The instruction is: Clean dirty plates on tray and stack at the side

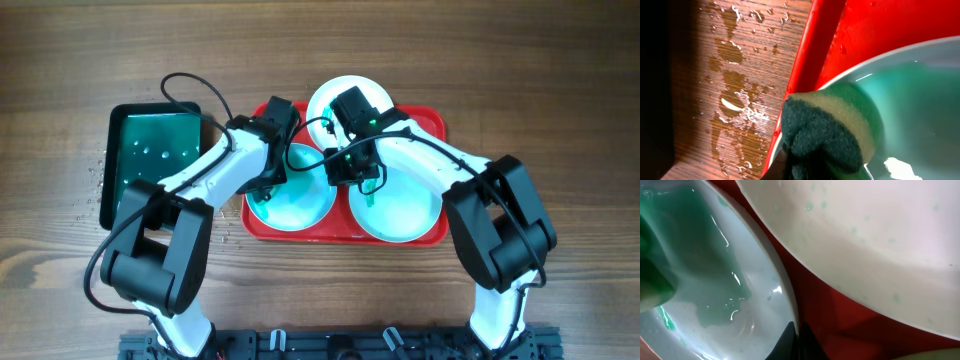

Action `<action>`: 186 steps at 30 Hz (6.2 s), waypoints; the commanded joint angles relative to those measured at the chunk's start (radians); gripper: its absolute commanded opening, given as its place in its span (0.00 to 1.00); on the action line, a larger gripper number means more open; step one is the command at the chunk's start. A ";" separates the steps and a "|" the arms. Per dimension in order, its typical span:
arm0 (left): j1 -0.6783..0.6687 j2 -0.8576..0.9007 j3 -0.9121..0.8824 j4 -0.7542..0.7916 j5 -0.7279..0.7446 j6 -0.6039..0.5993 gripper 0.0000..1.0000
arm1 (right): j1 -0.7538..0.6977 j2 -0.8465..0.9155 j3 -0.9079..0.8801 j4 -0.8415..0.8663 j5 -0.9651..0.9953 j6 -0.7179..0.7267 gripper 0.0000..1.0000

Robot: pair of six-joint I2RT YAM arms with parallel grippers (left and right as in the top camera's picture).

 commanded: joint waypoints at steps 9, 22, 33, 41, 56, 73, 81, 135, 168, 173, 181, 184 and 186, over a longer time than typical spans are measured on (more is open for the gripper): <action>0.008 -0.042 0.003 0.108 0.388 0.004 0.04 | -0.001 0.012 -0.005 -0.002 0.002 0.000 0.04; 0.010 -0.065 -0.108 0.098 0.011 0.000 0.04 | -0.001 0.012 -0.005 -0.004 0.002 0.000 0.04; 0.021 -0.351 -0.045 0.025 0.030 -0.035 0.04 | -0.001 -0.027 0.024 0.005 -0.079 -0.008 0.04; 0.328 -0.706 -0.045 0.003 0.056 -0.048 0.04 | 0.005 -0.237 0.047 -0.023 0.161 -0.030 0.04; 0.491 -0.694 -0.046 -0.047 0.134 -0.083 0.04 | 0.270 -0.369 0.063 0.053 1.037 -0.387 0.04; 0.491 -0.694 -0.045 -0.049 0.134 -0.082 0.04 | 0.528 -0.369 0.062 0.350 1.434 -0.995 0.04; 0.491 -0.694 -0.046 -0.051 0.134 -0.082 0.04 | 0.528 -0.369 0.062 0.350 1.433 -0.989 0.04; 0.491 -0.694 -0.046 -0.055 0.134 -0.082 0.04 | 0.041 -0.407 0.062 0.153 0.653 -0.272 0.04; 0.491 -0.694 -0.046 -0.077 0.135 -0.083 0.04 | -0.878 -0.236 -0.209 0.381 -0.152 -0.159 0.68; 0.490 -0.694 -0.046 -0.077 0.135 -0.083 0.04 | -0.672 -0.236 -0.209 0.423 -0.156 -0.133 0.61; 0.490 -0.692 -0.046 -0.077 0.153 -0.083 0.04 | -0.321 -0.220 -0.210 0.472 0.297 0.060 0.60; 0.490 -0.692 -0.046 -0.077 0.153 -0.083 0.04 | -0.253 -0.188 -0.210 0.478 0.422 0.061 0.60; 0.490 -0.692 -0.046 -0.077 0.153 -0.083 0.04 | -0.236 -0.156 -0.210 0.494 0.443 0.060 0.60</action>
